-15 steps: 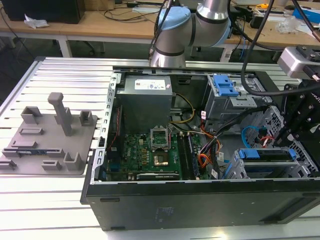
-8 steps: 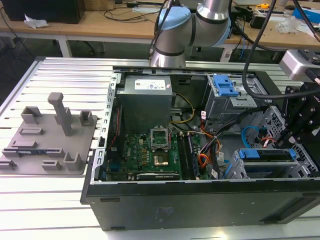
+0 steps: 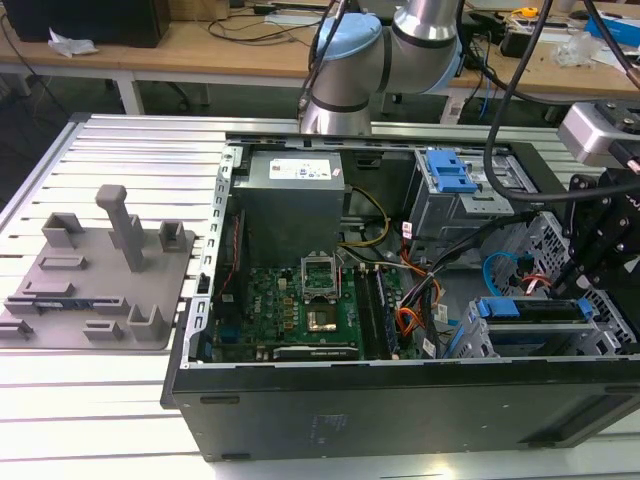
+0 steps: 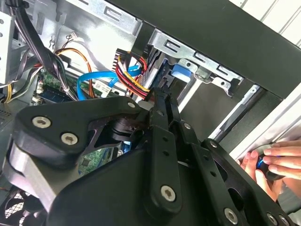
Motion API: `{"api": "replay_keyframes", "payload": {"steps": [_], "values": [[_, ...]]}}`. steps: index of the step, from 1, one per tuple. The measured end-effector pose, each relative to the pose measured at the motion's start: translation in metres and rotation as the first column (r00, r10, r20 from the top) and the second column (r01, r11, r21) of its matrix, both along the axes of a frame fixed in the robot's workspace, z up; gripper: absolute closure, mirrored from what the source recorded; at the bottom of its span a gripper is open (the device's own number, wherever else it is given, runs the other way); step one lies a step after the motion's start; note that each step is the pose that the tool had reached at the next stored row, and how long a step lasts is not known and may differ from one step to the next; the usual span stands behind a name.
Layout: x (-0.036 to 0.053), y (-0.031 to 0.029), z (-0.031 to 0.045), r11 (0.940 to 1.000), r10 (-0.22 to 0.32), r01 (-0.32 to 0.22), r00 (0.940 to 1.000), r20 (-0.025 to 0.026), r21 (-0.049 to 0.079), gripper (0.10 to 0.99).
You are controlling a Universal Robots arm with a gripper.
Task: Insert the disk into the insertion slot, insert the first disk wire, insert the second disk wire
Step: 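Insert the first disk wire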
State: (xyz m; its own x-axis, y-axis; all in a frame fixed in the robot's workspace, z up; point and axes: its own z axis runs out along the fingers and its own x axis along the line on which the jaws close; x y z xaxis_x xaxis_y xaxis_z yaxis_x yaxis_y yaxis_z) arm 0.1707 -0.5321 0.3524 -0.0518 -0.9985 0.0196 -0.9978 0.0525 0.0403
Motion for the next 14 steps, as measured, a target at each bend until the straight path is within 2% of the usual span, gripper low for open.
{"api": "replay_keyframes", "payload": {"steps": [14], "values": [[0.0, 0.0, -0.0049, 1.0, 0.0, 0.0, 1.0, 0.0001, 0.0, 0.922]]}}
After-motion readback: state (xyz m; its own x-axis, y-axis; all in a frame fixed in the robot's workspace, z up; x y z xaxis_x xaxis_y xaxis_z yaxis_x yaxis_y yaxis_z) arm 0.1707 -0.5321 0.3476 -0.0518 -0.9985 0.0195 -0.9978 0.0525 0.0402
